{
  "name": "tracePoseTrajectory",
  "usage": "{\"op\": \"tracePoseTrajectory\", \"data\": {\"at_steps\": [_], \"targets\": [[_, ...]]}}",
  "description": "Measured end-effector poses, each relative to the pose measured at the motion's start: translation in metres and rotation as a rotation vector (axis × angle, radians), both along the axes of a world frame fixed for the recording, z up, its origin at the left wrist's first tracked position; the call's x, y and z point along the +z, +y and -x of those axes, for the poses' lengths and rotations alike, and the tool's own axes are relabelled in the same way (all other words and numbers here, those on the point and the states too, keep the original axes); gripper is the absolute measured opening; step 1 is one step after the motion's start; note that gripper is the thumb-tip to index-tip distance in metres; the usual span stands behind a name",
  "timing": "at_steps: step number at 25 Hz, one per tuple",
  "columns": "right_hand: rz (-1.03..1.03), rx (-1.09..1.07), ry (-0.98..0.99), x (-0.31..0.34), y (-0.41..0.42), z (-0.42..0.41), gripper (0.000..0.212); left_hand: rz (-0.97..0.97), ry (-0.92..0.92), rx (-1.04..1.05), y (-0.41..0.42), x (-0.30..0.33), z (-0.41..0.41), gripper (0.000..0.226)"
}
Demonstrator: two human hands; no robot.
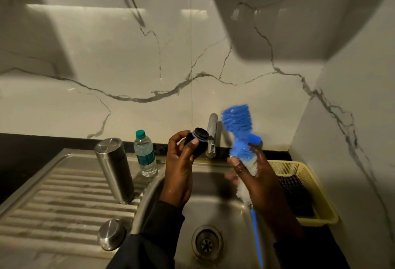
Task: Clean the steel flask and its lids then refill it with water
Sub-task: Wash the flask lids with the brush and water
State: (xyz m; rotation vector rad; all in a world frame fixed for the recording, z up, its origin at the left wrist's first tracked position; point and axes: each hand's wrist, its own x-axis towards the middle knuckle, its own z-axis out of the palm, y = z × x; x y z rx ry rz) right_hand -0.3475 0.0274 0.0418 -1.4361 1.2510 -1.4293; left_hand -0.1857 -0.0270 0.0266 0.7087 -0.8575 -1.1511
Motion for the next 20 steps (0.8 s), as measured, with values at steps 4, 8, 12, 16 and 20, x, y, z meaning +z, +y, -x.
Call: {"op": "tracePoseTrajectory", "data": {"at_steps": [4, 8, 12, 16, 20], "targets": [[0.117, -0.034, 0.263, -0.006, -0.001, -0.010, 0.048, 0.017, -0.007, 0.026, 0.001, 0.004, -0.004, 0.037], [0.172, 0.031, 0.234, 0.002, 0.000, -0.015, 0.060, -0.040, 0.044, 0.010, 0.001, 0.007, -0.005, 0.040], [0.241, -0.047, 0.363, 0.000, 0.002, -0.029, 0.049, 0.003, -0.052, -0.007, 0.004, 0.010, -0.003, 0.056], [0.148, -0.181, 0.459, -0.010, -0.005, -0.021, 0.054, 0.009, -0.138, 0.085, 0.006, 0.014, -0.004, 0.058], [0.218, -0.132, 0.367, -0.001, 0.000, -0.030, 0.041, 0.044, -0.286, 0.160, 0.004, 0.016, -0.005, 0.044]]}}
